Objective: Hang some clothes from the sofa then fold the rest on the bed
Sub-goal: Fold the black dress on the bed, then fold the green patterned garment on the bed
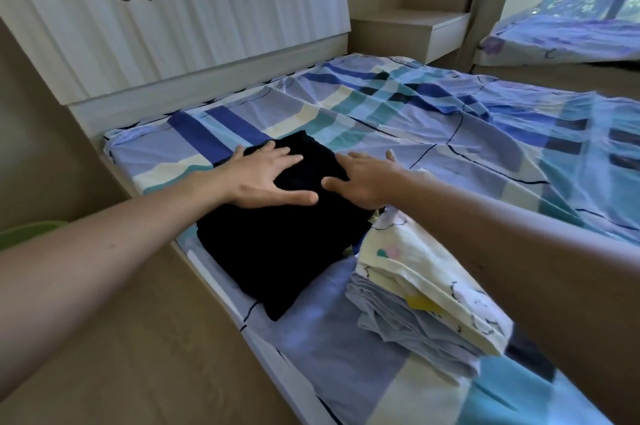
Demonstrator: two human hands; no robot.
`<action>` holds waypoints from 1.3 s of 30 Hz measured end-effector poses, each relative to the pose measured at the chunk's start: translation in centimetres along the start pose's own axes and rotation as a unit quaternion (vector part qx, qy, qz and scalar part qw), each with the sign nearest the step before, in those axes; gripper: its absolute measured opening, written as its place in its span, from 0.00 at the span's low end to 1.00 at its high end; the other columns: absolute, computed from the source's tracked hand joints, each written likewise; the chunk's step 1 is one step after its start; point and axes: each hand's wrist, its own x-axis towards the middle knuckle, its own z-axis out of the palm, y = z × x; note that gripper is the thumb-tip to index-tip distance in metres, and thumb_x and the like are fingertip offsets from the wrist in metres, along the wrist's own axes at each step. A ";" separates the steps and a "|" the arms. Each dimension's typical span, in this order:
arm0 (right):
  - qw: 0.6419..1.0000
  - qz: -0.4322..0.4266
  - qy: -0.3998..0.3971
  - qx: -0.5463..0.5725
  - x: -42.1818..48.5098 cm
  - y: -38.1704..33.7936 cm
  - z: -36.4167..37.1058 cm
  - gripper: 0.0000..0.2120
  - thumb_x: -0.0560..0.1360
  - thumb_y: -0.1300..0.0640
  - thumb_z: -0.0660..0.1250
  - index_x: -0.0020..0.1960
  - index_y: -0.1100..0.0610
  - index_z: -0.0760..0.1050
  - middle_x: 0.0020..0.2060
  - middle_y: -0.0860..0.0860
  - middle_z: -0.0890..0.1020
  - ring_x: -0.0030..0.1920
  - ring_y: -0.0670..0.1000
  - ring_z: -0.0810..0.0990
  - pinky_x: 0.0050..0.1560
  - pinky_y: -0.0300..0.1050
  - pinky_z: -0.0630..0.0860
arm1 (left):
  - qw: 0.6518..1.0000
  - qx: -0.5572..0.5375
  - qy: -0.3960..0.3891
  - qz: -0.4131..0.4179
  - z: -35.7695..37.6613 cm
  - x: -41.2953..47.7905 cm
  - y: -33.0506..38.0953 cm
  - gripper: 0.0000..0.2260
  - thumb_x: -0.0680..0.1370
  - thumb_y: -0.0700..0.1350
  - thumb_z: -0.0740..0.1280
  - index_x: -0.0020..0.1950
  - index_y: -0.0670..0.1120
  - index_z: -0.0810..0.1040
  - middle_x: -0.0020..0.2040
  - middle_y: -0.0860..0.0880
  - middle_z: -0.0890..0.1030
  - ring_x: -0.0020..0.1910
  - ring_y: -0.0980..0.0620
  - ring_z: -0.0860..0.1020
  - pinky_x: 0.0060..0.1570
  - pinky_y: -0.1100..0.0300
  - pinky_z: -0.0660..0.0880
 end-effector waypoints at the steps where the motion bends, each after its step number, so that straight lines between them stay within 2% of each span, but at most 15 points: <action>1: 0.997 -0.014 0.056 0.044 -0.8 0.4 -0.9 0.36 0.81 0.35 0.54 0.81 0.54 0.54 0.79 0.56 0.61 0.79 0.57 0.59 0.78 0.63 0.52 | 0.999 -0.024 0.038 -0.001 -1.0 -0.3 0.7 0.58 0.57 0.87 0.45 0.81 0.56 0.58 0.81 0.51 0.59 0.81 0.50 0.55 0.77 0.38 0.49; 3: 0.979 -0.030 0.150 0.137 -3.2 1.5 -2.6 0.34 0.80 0.40 0.62 0.80 0.54 0.59 0.76 0.55 0.67 0.76 0.57 0.64 0.74 0.54 0.62 | 0.988 -0.105 0.111 0.009 -2.9 -0.8 3.0 0.47 0.67 0.81 0.53 0.77 0.53 0.66 0.75 0.51 0.71 0.74 0.50 0.68 0.75 0.47 0.61; 4: 0.965 -0.027 0.183 0.184 -4.6 2.3 -3.3 0.33 0.80 0.42 0.65 0.79 0.53 0.61 0.75 0.54 0.69 0.75 0.55 0.66 0.72 0.51 0.64 | 0.978 -0.151 0.141 0.021 -3.5 -0.9 4.6 0.39 0.73 0.75 0.58 0.76 0.52 0.68 0.73 0.51 0.73 0.72 0.51 0.71 0.71 0.53 0.65; 6: 0.938 -0.003 0.232 0.258 -7.8 4.5 -4.4 0.30 0.78 0.45 0.68 0.77 0.53 0.65 0.72 0.52 0.73 0.73 0.53 0.70 0.70 0.48 0.67 | 0.953 -0.228 0.194 0.055 -4.3 -1.2 9.0 0.28 0.78 0.63 0.65 0.74 0.51 0.71 0.71 0.53 0.75 0.69 0.55 0.72 0.65 0.61 0.66; 8: 0.917 0.026 0.275 0.288 -11.0 7.3 -4.9 0.28 0.78 0.47 0.69 0.75 0.52 0.68 0.68 0.51 0.76 0.70 0.52 0.72 0.69 0.49 0.69 | 0.922 -0.302 0.225 0.085 -4.4 -1.3 13.8 0.22 0.79 0.57 0.68 0.71 0.50 0.74 0.67 0.53 0.77 0.66 0.58 0.74 0.61 0.67 0.67; 9: 0.909 0.041 0.294 0.292 -12.8 9.1 -5.0 0.27 0.78 0.48 0.70 0.74 0.52 0.69 0.67 0.51 0.77 0.69 0.51 0.73 0.69 0.50 0.69 | 0.903 -0.345 0.234 0.102 -4.4 -1.4 16.6 0.20 0.79 0.55 0.68 0.69 0.50 0.75 0.65 0.52 0.79 0.64 0.58 0.76 0.59 0.69 0.68; 11: 0.896 0.070 0.323 0.296 -16.9 12.8 -4.9 0.24 0.77 0.50 0.71 0.71 0.52 0.72 0.64 0.52 0.79 0.66 0.51 0.76 0.68 0.50 0.71 | 0.872 -0.410 0.234 0.129 -3.7 -1.4 22.4 0.16 0.79 0.52 0.69 0.65 0.49 0.77 0.60 0.52 0.81 0.60 0.58 0.78 0.61 0.66 0.72; 14: 0.883 0.111 0.359 0.281 -23.6 18.6 -4.0 0.22 0.76 0.53 0.73 0.69 0.54 0.74 0.61 0.52 0.81 0.63 0.50 0.78 0.65 0.47 0.72 | 0.841 -0.465 0.225 0.160 -1.4 -2.3 31.9 0.16 0.76 0.54 0.70 0.60 0.48 0.79 0.55 0.53 0.83 0.55 0.57 0.80 0.59 0.62 0.75; 18: 0.854 0.213 0.397 0.259 -33.5 27.1 -0.4 0.20 0.75 0.58 0.74 0.65 0.57 0.77 0.59 0.52 0.82 0.60 0.49 0.79 0.64 0.45 0.73 | 0.845 -0.456 0.173 0.221 3.1 -4.3 43.8 0.14 0.78 0.49 0.71 0.63 0.48 0.78 0.58 0.53 0.81 0.58 0.57 0.77 0.59 0.65 0.70; 22: 0.796 0.343 0.410 0.283 -42.2 35.0 4.6 0.17 0.74 0.60 0.74 0.62 0.58 0.78 0.56 0.54 0.83 0.58 0.53 0.81 0.64 0.53 0.75 | 0.847 -0.437 0.106 0.283 6.5 -5.2 52.2 0.16 0.77 0.47 0.72 0.64 0.47 0.77 0.60 0.53 0.79 0.61 0.56 0.76 0.58 0.68 0.67; 25: 0.770 0.430 0.390 0.264 -47.9 39.9 7.6 0.17 0.75 0.59 0.73 0.62 0.58 0.78 0.56 0.56 0.82 0.58 0.54 0.80 0.61 0.47 0.75 | 0.845 -0.425 0.073 0.318 8.7 -6.1 57.0 0.15 0.77 0.45 0.71 0.63 0.47 0.77 0.59 0.54 0.78 0.61 0.55 0.76 0.58 0.69 0.65; 30: 0.747 0.535 0.335 0.211 -52.0 46.9 9.9 0.16 0.75 0.57 0.72 0.63 0.56 0.79 0.65 0.59 0.74 0.65 0.60 0.75 0.64 0.46 0.69 | 0.849 -0.398 0.043 0.345 11.5 -5.9 60.4 0.17 0.78 0.48 0.71 0.66 0.51 0.75 0.61 0.57 0.76 0.60 0.61 0.73 0.57 0.70 0.63; 34: 0.721 0.569 0.324 0.229 -52.4 52.3 10.5 0.20 0.74 0.54 0.73 0.65 0.53 0.78 0.67 0.61 0.70 0.70 0.59 0.68 0.69 0.43 0.66 | 0.854 -0.396 0.026 0.337 13.2 -5.1 60.6 0.18 0.78 0.49 0.70 0.68 0.54 0.74 0.63 0.60 0.76 0.64 0.62 0.72 0.61 0.68 0.65; 36: 0.686 0.581 0.350 0.263 -52.1 54.7 11.1 0.20 0.71 0.52 0.75 0.62 0.51 0.80 0.64 0.60 0.74 0.67 0.58 0.72 0.67 0.45 0.69 | 0.857 -0.391 0.018 0.336 13.8 -4.4 60.5 0.17 0.78 0.51 0.70 0.66 0.55 0.74 0.63 0.61 0.76 0.64 0.62 0.72 0.60 0.68 0.66; 39: 0.621 0.561 0.416 0.357 -51.2 57.8 12.0 0.18 0.69 0.55 0.76 0.58 0.55 0.82 0.56 0.58 0.82 0.54 0.54 0.80 0.56 0.46 0.77 | 0.856 -0.400 0.017 0.326 14.3 -3.5 60.2 0.16 0.77 0.51 0.69 0.65 0.56 0.75 0.62 0.62 0.76 0.63 0.64 0.73 0.60 0.69 0.66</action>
